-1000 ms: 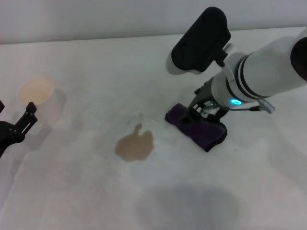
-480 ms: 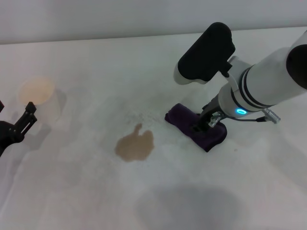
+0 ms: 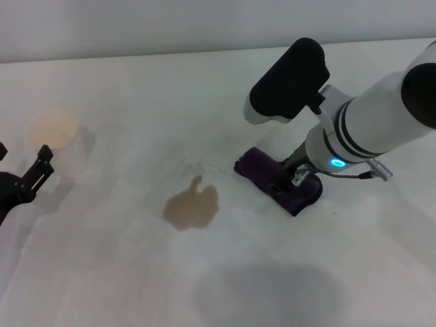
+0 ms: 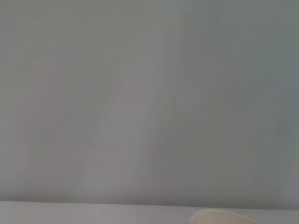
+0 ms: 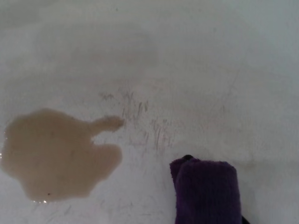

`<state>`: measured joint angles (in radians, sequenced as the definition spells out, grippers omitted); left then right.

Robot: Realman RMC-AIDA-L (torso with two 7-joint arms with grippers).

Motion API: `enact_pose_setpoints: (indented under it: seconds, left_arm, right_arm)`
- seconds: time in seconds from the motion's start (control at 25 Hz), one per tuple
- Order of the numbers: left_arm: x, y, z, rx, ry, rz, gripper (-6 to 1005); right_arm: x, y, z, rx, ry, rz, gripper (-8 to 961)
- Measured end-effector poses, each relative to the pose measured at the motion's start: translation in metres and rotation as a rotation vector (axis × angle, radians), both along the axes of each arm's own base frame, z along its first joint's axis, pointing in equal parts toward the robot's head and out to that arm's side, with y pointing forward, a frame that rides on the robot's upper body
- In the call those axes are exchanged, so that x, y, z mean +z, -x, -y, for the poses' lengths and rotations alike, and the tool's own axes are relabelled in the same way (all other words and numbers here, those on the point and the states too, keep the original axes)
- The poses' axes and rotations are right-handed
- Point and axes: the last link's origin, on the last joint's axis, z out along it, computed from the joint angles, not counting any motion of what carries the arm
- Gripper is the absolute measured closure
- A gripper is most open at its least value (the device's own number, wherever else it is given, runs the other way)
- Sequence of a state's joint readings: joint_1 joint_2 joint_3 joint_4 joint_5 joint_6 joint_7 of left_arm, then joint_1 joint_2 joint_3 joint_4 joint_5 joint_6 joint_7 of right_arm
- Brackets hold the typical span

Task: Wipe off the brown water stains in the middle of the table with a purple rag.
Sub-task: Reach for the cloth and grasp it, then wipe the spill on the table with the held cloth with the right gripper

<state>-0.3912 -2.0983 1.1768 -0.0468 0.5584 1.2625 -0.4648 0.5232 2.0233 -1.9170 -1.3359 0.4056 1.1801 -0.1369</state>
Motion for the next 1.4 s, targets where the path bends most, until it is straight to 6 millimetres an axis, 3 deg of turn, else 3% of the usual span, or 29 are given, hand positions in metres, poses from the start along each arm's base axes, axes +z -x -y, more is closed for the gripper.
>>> enact_pose_setpoints:
  seconds: [0.68, 1.08, 1.4]
  left_arm:
    - [0.0, 0.002, 0.003, 0.006, -0.003, 0.003, 118]
    - [0.003, -0.003, 0.0, -0.021, -0.015, 0.009, 120]
    - [0.006, -0.005, -0.004, -0.037, -0.025, 0.006, 119]
  right_arm:
    - [-0.004, -0.001, 0.003, 0.003, 0.022, -0.035, 818]
    - [-0.007, 0.031, 0.017, 0.099, 0.057, -0.116, 858]
    - [-0.044, 0.065, 0.032, 0.244, 0.175, -0.215, 857]
